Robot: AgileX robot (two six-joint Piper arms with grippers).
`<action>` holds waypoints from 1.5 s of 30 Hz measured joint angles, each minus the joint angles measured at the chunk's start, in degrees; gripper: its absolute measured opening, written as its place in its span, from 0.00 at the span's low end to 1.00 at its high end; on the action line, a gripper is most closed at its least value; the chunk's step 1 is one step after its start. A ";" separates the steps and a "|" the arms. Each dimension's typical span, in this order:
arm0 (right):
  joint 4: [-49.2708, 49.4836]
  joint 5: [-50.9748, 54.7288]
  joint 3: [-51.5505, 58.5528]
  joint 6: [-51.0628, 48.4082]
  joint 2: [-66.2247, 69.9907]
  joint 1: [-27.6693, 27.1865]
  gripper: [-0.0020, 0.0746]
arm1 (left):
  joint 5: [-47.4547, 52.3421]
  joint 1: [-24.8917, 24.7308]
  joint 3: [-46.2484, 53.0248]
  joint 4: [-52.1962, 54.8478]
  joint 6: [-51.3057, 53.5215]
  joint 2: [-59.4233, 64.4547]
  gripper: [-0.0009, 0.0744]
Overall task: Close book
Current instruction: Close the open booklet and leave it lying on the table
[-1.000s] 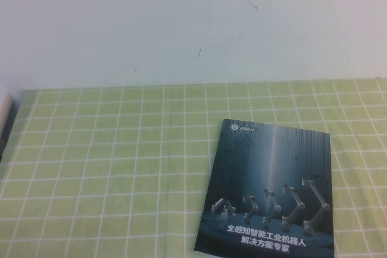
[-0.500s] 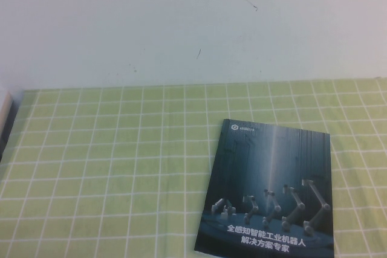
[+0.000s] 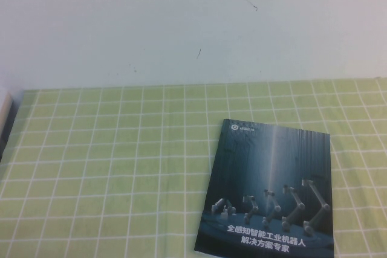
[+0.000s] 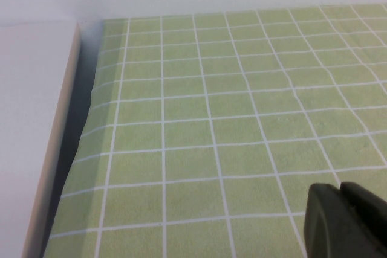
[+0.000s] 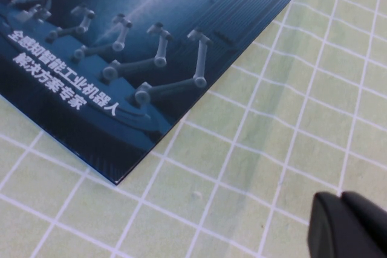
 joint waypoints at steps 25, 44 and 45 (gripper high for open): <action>-1.51 -15.02 18.77 3.62 -22.46 -14.41 0.02 | 0.00 0.00 0.00 0.00 0.00 0.00 0.01; -1.59 -15.02 18.77 4.66 -22.46 -12.48 0.02 | 0.00 0.00 0.00 0.00 -0.12 -0.04 0.01; -1.59 -15.02 18.77 4.66 -22.46 -12.44 0.02 | 0.00 0.00 0.00 0.00 -0.12 -0.04 0.01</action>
